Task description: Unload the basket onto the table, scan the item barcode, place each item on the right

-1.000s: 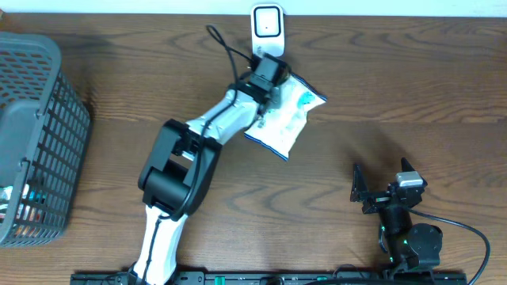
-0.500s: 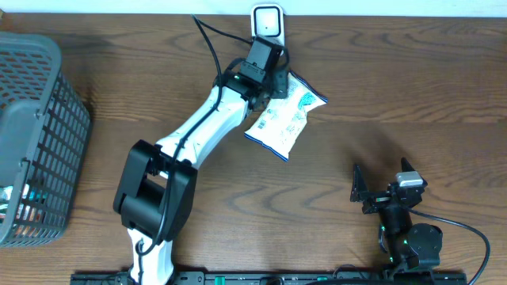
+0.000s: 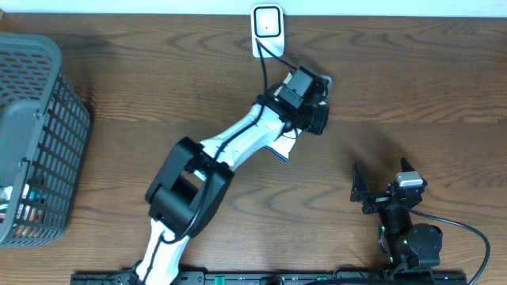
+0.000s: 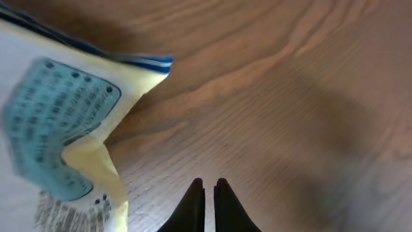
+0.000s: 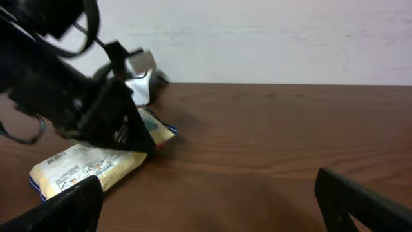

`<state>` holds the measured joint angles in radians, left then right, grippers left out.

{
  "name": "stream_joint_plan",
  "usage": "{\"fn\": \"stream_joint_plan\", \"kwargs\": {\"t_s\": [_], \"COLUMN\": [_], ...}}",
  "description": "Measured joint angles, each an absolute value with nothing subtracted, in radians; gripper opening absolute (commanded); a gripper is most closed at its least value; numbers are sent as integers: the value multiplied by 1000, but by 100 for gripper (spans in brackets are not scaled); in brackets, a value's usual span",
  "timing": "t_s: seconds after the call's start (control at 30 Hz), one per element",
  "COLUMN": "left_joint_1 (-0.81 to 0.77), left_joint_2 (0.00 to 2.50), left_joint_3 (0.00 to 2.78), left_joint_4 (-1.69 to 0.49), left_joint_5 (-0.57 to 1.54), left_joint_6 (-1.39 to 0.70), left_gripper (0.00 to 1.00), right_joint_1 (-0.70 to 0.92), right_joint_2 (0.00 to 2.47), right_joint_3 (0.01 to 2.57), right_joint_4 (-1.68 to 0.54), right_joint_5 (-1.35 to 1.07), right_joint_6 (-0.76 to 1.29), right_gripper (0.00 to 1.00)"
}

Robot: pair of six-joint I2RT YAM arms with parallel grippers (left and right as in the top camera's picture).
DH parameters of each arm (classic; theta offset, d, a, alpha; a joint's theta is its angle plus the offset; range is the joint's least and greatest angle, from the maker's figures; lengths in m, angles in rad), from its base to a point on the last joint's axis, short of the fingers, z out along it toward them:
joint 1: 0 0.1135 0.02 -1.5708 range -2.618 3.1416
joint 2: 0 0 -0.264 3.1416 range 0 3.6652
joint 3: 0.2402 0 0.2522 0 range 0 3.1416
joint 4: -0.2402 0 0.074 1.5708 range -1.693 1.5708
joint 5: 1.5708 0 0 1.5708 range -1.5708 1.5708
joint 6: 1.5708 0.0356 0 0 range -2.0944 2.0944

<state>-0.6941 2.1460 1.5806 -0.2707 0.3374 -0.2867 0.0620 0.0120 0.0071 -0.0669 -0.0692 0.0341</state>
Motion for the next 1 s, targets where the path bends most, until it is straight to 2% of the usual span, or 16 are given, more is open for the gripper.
{"fn": "stream_joint_plan", "kwargs": {"t_s": [0.23, 0.57, 1.0], "left_joint_1": [-685, -645, -625], "left_joint_2": [2172, 2172, 2150], "left_joint_3": [1578, 1578, 1577], "left_joint_4": [-198, -141, -159], "left_joint_5": [84, -104, -168], "left_joint_6": [-283, -283, -283], "left_gripper": [7, 8, 7], "right_joint_1": [62, 62, 62], "right_joint_2": [12, 12, 13], "right_joint_3": [7, 7, 7], "right_joint_4": [-67, -67, -67], "right_joint_5": [-69, -69, -69], "right_joint_6": [34, 34, 34], "right_gripper": [99, 99, 99]}}
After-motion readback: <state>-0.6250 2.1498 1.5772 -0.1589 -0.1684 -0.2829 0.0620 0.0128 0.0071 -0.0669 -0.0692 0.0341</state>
